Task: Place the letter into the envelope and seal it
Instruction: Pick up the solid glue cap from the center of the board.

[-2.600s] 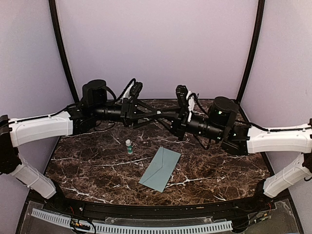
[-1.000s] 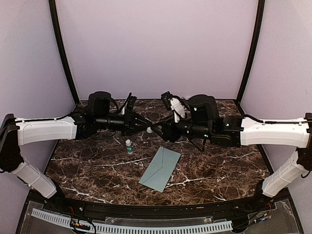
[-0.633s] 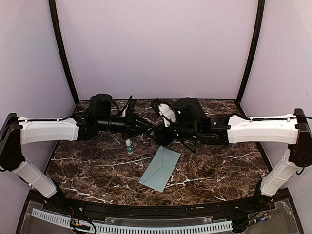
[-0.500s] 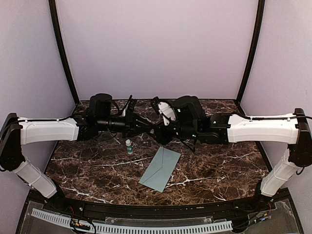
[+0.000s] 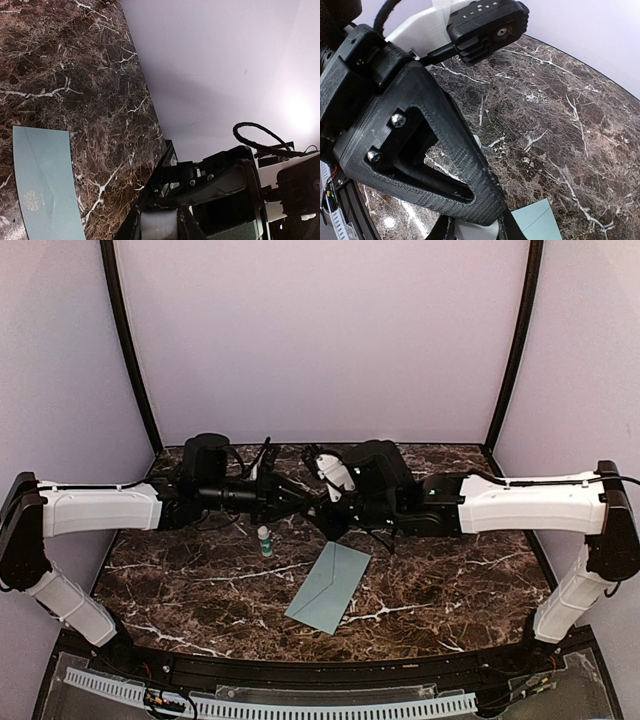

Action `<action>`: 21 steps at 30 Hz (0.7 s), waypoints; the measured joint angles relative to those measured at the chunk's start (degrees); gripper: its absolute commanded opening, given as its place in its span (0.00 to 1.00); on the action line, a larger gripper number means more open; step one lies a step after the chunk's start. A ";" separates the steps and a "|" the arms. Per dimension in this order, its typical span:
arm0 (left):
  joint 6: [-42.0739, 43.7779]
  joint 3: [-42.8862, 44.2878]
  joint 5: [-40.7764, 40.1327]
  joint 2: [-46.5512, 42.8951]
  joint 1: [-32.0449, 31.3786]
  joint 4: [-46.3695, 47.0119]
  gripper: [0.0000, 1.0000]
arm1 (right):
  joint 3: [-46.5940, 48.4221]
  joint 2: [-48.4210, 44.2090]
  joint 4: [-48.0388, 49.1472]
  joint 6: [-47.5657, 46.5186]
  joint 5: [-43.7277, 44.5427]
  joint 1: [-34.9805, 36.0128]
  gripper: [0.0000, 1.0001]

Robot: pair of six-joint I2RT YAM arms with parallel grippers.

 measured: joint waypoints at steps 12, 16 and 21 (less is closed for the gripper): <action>6.01 0.00 -3.17 -2.43 0.50 -3.69 0.73 | -0.46 -0.52 0.48 1.01 2.93 0.20 0.05; 12.28 0.00 -6.49 -8.48 2.71 -7.98 0.75 | -2.75 -2.34 1.22 2.40 3.37 -0.31 0.05; 22.40 -4.85 -17.97 -20.65 5.55 -8.20 0.77 | -6.19 -4.50 2.75 4.44 2.29 -2.27 0.05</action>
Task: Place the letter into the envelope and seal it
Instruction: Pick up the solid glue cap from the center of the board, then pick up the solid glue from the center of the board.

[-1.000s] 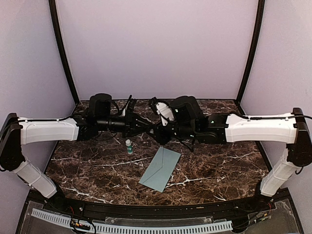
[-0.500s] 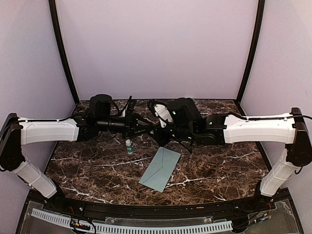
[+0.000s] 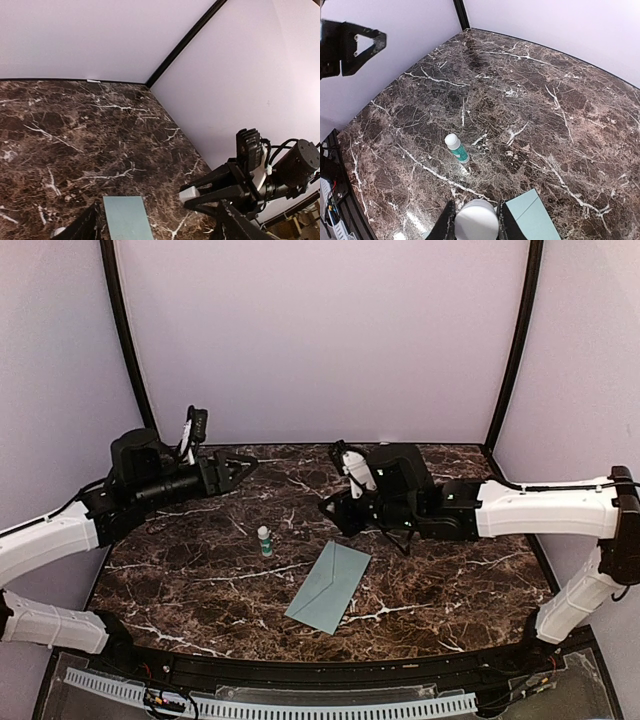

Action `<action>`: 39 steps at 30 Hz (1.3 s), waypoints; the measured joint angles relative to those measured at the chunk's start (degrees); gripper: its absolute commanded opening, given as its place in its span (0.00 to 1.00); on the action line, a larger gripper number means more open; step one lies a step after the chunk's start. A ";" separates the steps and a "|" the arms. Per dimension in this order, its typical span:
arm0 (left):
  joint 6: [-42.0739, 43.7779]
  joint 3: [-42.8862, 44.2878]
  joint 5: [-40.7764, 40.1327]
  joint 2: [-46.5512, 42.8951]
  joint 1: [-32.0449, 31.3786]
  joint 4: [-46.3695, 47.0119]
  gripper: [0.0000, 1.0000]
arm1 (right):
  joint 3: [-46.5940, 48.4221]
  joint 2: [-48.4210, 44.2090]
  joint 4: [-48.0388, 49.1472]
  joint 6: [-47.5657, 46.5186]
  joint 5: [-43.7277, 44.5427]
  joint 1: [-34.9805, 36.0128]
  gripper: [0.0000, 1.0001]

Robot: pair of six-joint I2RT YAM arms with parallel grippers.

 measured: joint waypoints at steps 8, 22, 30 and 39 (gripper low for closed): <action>8.28 -26.67 -12.37 -9.51 0.02 13.11 0.77 | -5.29 -3.10 5.27 3.63 -4.37 -4.07 0.05; 18.25 -33.46 -11.80 10.05 -0.70 34.01 0.75 | -12.13 -1.27 9.79 8.63 -5.90 -7.80 0.06; 21.81 -30.51 -12.07 20.63 -3.54 39.82 0.73 | -12.31 -1.09 11.21 9.70 -5.97 -8.31 0.05; 23.34 -27.47 -16.13 28.02 -4.39 44.06 0.61 | -13.29 -1.09 11.74 10.60 -6.32 -9.11 0.05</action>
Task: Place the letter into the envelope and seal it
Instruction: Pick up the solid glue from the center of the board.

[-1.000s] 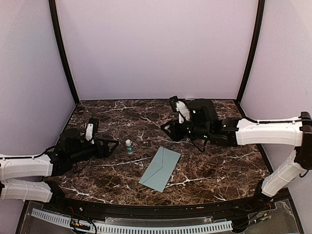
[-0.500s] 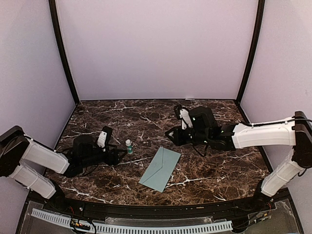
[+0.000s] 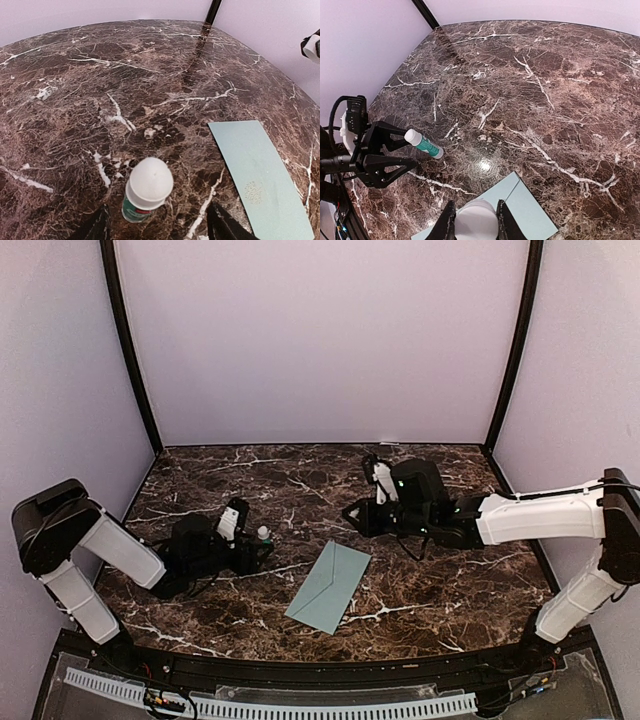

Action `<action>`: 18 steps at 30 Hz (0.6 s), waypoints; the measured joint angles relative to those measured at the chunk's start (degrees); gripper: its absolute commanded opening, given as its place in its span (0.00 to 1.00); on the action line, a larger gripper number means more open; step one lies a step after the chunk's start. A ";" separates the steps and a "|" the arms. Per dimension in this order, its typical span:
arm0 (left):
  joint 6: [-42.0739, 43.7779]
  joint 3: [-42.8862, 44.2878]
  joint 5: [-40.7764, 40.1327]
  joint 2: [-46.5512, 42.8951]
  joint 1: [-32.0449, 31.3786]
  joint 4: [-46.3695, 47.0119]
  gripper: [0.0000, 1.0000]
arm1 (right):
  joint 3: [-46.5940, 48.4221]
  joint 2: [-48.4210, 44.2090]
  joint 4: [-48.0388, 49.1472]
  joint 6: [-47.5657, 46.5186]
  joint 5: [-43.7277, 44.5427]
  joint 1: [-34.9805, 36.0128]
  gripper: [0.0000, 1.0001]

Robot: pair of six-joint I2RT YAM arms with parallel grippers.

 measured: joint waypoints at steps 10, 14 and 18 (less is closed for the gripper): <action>-0.02 1.75 -1.38 2.89 0.00 1.70 0.49 | -0.31 0.00 0.81 0.37 -0.28 -0.15 0.05; -0.07 1.99 -1.68 3.93 0.00 2.29 0.45 | -0.46 0.00 0.85 0.44 -0.46 -0.33 0.05; -0.17 2.64 -2.03 4.85 0.00 2.62 0.41 | -0.46 0.17 1.16 0.50 -0.81 -0.37 0.05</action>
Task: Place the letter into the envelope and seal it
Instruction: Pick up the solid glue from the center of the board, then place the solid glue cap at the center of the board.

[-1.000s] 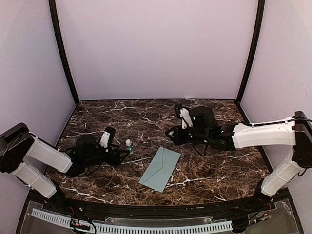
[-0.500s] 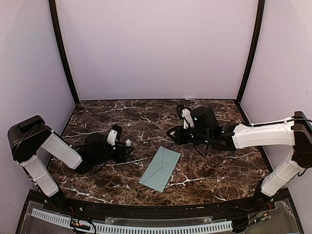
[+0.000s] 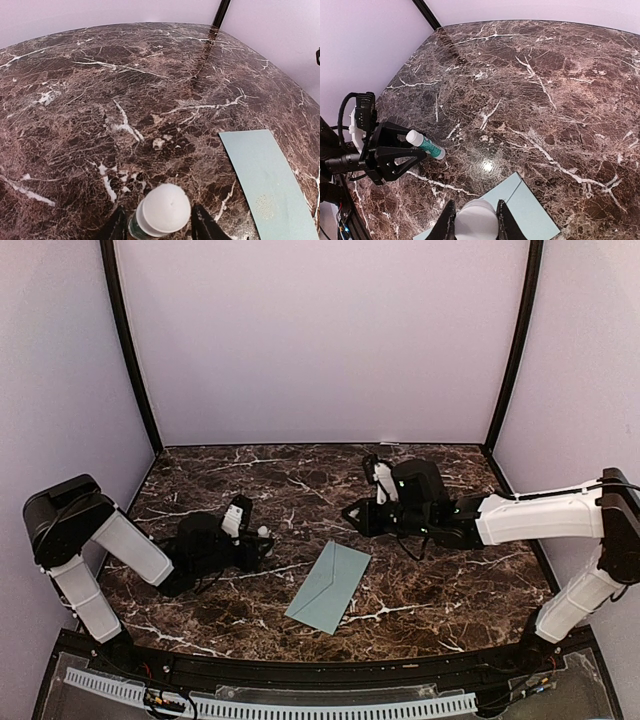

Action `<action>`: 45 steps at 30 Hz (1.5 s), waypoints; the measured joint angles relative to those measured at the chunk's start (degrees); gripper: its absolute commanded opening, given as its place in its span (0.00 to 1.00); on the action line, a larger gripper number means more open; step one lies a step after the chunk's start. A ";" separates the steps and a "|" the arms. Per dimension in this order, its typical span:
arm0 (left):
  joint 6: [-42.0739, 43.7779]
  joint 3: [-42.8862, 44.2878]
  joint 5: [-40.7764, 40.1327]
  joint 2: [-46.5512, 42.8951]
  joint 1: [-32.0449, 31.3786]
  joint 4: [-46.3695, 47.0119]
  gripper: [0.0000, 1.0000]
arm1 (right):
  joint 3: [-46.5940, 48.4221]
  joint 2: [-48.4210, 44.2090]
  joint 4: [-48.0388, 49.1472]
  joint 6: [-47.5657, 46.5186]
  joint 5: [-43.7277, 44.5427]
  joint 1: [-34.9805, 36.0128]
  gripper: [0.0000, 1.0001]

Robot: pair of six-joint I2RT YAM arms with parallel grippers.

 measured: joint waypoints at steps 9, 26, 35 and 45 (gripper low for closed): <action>0.15 0.94 -0.81 0.70 0.00 0.59 0.22 | -0.02 0.52 0.09 0.17 -0.46 -0.11 0.05; -0.98 1.25 0.17 -9.14 0.00 -6.54 0.09 | -2.95 4.79 0.98 1.46 1.97 -4.02 0.04; -4.70 10.36 7.32 -23.23 0.39 -26.08 0.07 | -3.52 11.80 0.90 0.92 5.38 -5.66 0.06; -8.24 15.69 19.12 -24.85 0.83 -39.98 0.06 | -3.52 14.99 0.90 0.92 7.74 -5.77 0.24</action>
